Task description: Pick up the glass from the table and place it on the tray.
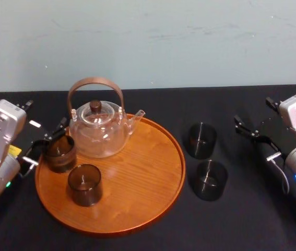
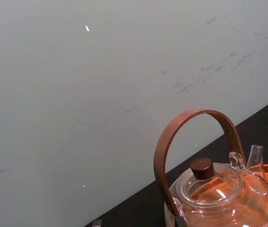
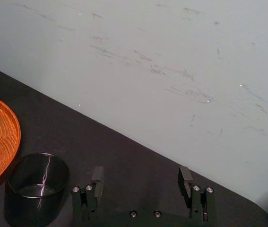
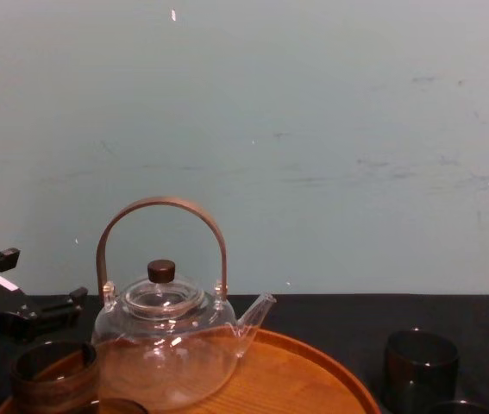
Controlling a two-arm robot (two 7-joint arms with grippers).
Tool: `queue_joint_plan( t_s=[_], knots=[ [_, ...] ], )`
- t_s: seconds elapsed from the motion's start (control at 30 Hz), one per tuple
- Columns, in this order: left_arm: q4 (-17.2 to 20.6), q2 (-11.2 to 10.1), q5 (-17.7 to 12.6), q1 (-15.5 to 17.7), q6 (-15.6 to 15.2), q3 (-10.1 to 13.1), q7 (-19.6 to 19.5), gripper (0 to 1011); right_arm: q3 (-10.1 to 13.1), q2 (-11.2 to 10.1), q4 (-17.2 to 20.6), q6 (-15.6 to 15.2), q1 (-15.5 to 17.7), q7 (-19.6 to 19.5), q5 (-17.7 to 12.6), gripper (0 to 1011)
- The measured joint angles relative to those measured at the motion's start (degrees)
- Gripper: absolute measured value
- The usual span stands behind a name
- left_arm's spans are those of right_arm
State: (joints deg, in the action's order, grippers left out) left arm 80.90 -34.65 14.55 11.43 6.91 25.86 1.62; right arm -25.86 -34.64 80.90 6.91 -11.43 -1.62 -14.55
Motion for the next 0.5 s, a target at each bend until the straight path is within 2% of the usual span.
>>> queue_joint_plan(
  t_s=[0.5],
  knots=[
    [0.0,0.0,0.0,0.0,0.0,0.0,0.0,1002,0.0,0.0,0.0,0.0,0.0,0.0,0.0,1002]
  ],
)
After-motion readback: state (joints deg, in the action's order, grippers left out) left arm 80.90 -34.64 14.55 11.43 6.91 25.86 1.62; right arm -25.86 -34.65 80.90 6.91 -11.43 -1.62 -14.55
